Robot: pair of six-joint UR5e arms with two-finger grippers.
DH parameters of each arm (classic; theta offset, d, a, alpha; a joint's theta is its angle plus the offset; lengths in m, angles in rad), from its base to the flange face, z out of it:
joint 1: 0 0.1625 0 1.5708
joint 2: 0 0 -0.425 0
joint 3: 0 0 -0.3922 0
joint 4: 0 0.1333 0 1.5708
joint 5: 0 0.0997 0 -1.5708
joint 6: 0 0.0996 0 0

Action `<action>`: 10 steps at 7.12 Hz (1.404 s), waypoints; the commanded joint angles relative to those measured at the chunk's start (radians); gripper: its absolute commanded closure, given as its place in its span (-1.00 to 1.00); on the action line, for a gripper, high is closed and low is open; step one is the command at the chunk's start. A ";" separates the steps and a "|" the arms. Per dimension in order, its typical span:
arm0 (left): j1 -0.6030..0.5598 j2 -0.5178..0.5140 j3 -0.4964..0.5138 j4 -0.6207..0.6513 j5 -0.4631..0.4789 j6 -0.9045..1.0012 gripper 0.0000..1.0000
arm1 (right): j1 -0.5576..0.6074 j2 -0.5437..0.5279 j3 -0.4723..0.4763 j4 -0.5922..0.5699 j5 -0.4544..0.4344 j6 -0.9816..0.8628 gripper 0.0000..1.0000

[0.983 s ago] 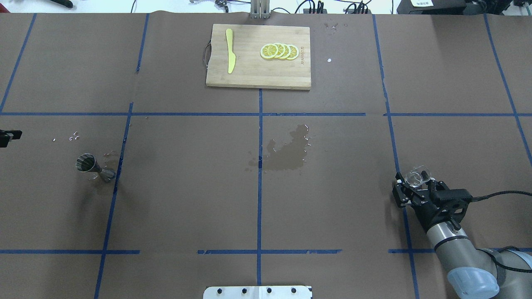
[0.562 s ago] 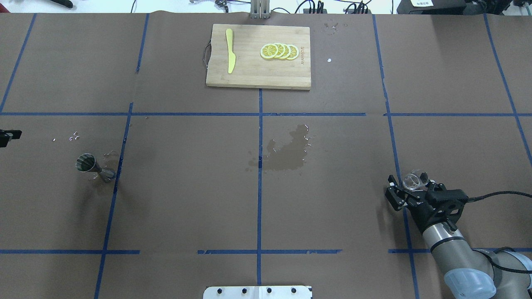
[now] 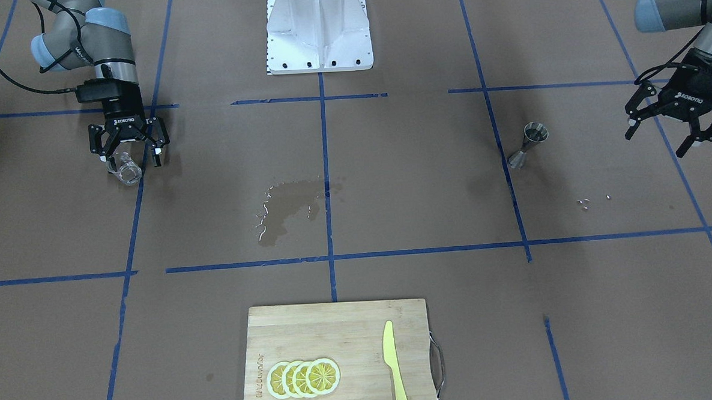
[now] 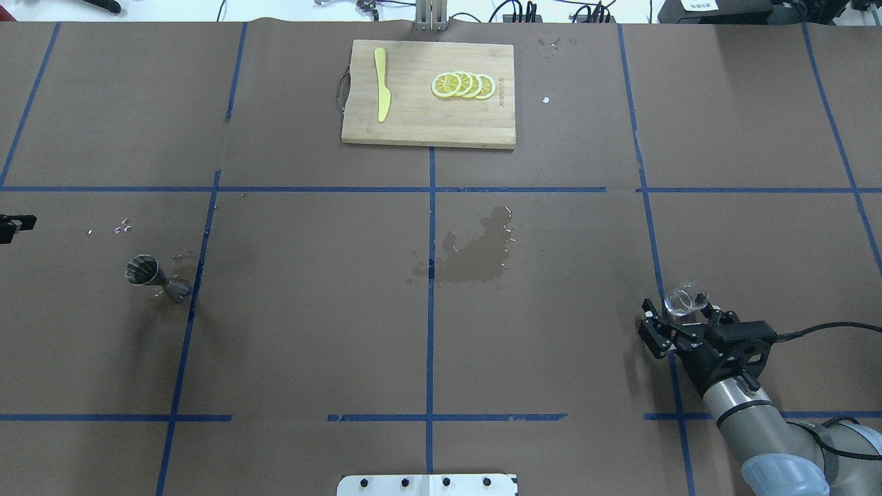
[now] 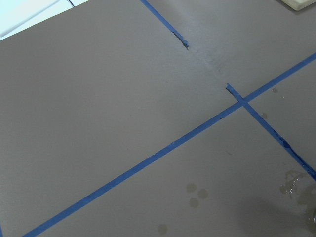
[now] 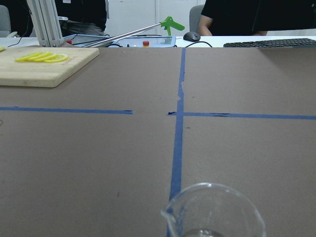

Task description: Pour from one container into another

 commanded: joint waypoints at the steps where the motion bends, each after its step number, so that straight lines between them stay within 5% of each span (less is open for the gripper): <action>1: -0.002 0.000 -0.005 0.000 0.000 0.000 -1.00 | -0.014 -0.127 0.126 0.001 0.103 -0.002 -1.00; 3: 0.000 0.000 -0.005 0.000 0.000 0.000 -1.00 | -0.014 -0.181 0.190 0.003 0.175 -0.002 -1.00; 7: 0.002 0.000 0.018 0.003 0.000 0.000 -1.00 | 0.027 -0.327 0.301 0.004 0.476 -0.043 -1.00; 10: -0.027 -0.009 0.050 0.052 -0.008 0.011 -1.00 | 0.269 -0.324 0.304 0.004 0.764 -0.199 -1.00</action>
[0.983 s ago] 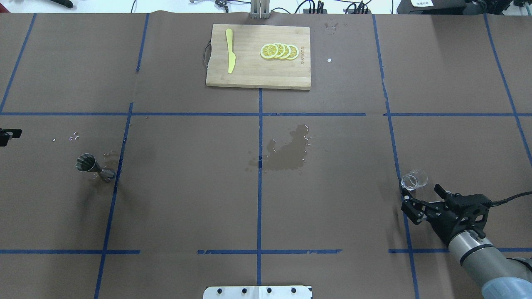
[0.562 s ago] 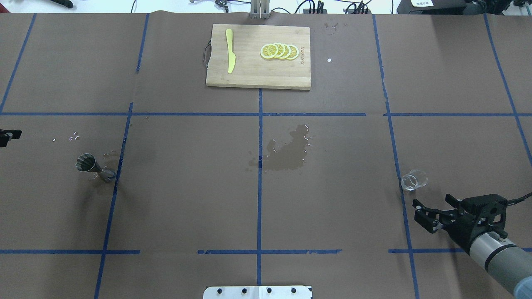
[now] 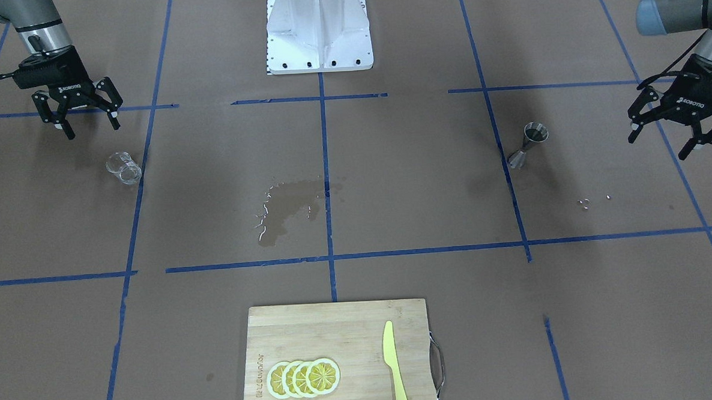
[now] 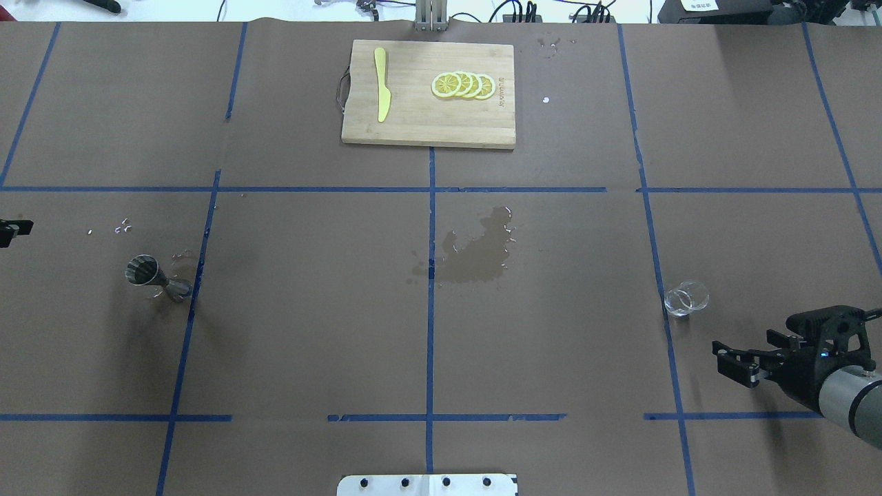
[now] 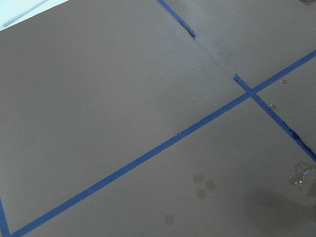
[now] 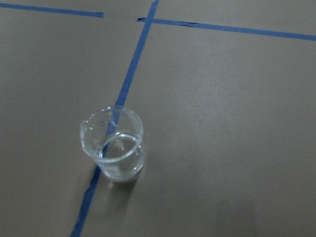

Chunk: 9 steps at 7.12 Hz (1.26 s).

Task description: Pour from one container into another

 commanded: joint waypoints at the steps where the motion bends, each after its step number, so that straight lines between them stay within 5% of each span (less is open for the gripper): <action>1: -0.034 -0.011 0.007 0.073 -0.006 0.009 -1.00 | 0.229 0.010 0.000 0.000 0.259 -0.174 -1.00; 4: -0.105 -0.072 0.006 0.241 -0.014 0.067 -1.00 | 0.583 0.032 -0.047 -0.062 0.632 -0.462 -1.00; 5: -0.175 -0.161 0.007 0.398 -0.047 0.150 -1.00 | 0.741 0.083 -0.072 -0.181 0.785 -0.571 -1.00; 9: -0.376 -0.393 -0.002 0.933 -0.184 0.404 -1.00 | 1.203 0.173 -0.193 -0.513 1.127 -1.076 -1.00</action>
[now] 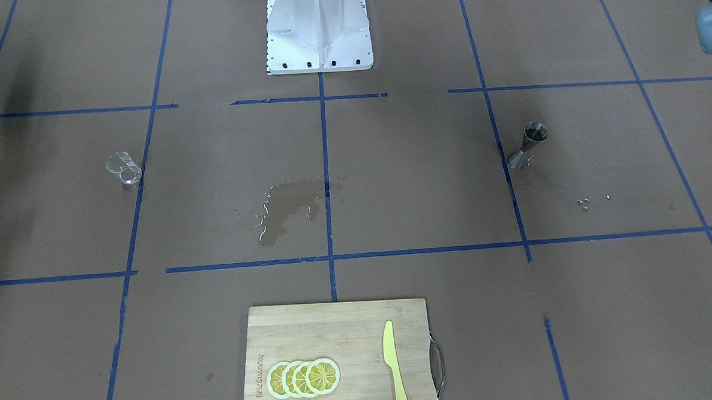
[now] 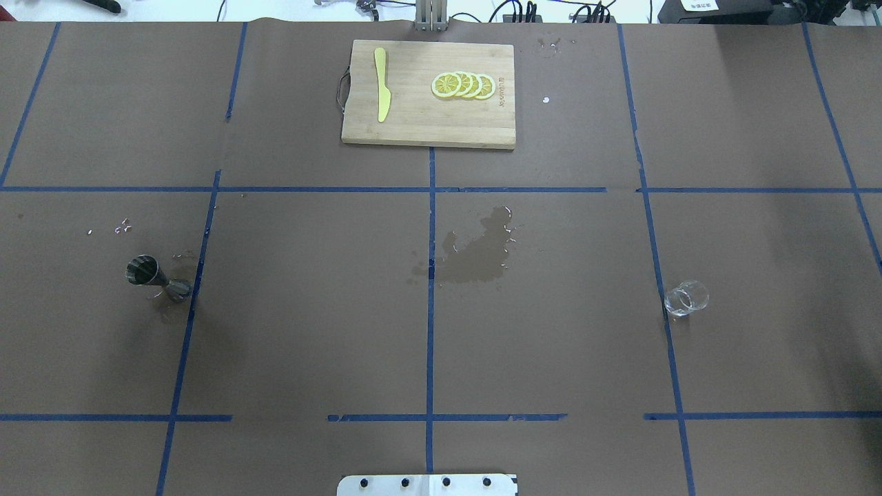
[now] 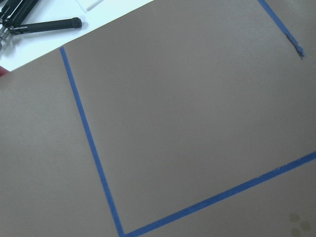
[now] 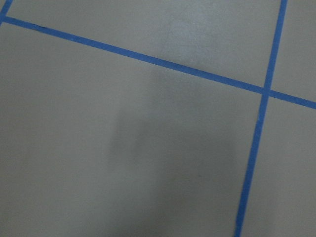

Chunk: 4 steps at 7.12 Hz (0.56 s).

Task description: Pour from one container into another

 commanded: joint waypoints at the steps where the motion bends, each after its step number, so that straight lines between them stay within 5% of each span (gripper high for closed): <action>1: -0.089 -0.069 -0.008 0.260 -0.084 0.138 -1.00 | 0.196 0.038 -0.030 -0.253 0.157 -0.247 -1.00; 4: -0.106 -0.049 -0.019 0.379 -0.108 0.160 -1.00 | 0.250 0.065 -0.004 -0.499 0.170 -0.449 -1.00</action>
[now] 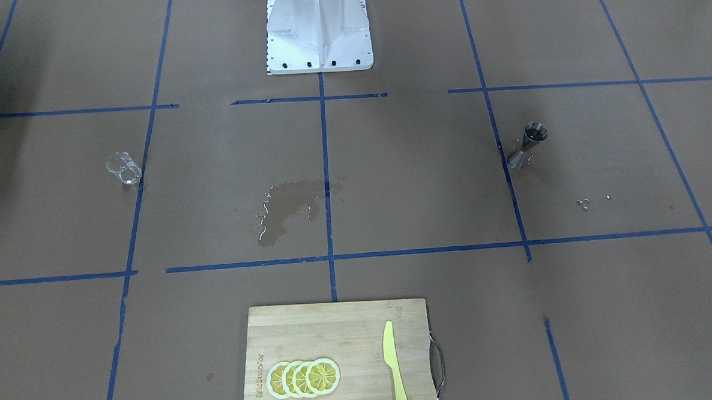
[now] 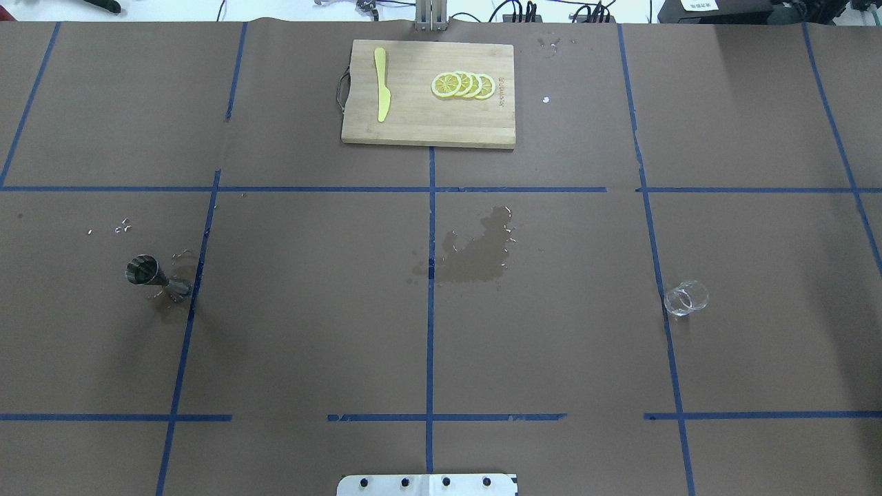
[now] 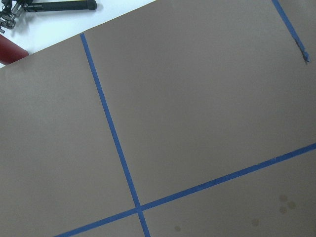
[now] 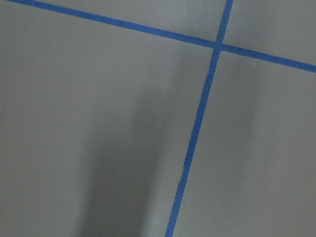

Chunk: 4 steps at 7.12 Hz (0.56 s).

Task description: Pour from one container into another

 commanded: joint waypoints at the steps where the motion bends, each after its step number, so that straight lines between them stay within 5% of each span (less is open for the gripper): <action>1: -0.007 0.069 -0.030 0.059 -0.021 0.068 -1.00 | 0.025 0.032 0.055 -0.187 0.005 -0.063 -1.00; 4: 0.000 0.155 -0.038 0.047 -0.021 0.093 -1.00 | 0.040 0.031 0.086 -0.246 -0.002 -0.063 -1.00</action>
